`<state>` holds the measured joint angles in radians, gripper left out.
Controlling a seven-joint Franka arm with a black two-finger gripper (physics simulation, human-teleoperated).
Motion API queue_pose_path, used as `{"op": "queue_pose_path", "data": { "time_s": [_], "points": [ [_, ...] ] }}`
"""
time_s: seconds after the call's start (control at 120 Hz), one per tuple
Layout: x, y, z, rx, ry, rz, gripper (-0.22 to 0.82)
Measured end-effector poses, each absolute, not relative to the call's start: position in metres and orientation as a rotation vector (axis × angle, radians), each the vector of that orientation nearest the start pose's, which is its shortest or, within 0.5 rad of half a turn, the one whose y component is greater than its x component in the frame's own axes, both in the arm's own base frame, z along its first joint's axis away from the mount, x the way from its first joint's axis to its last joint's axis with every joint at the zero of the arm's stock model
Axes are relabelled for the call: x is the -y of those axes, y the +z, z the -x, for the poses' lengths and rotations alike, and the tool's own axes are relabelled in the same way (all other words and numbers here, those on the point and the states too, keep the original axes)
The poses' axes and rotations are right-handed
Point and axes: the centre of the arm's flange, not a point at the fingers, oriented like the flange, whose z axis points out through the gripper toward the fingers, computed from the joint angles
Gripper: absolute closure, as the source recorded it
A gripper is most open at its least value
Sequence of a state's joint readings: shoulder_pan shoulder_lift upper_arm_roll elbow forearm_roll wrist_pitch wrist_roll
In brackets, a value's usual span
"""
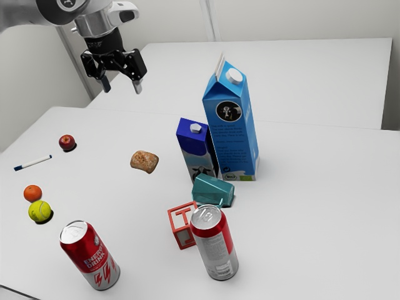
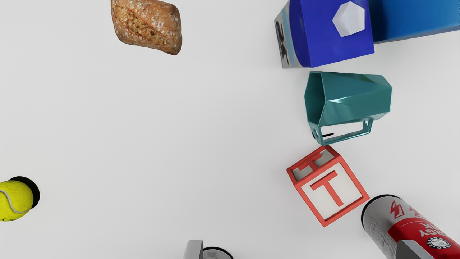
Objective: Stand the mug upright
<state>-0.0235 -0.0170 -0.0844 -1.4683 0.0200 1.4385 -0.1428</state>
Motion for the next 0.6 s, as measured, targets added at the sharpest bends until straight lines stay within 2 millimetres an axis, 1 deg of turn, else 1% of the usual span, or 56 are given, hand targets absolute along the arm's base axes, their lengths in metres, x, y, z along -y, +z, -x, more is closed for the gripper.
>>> {"op": "queue_pose_path", "data": {
  "time_s": [0.133,0.217,0.367,0.533,0.6],
  "points": [
    [0.058,0.670,-0.532,0.052,0.014,3.119,0.02],
    [0.060,0.669,-0.528,0.046,0.019,3.120,0.02],
    [0.066,0.659,-0.520,0.032,0.053,3.151,0.02],
    [0.072,0.627,-0.521,0.018,0.094,3.201,0.02],
    [0.071,0.613,-0.522,0.019,0.100,3.231,0.02]
  ]
}}
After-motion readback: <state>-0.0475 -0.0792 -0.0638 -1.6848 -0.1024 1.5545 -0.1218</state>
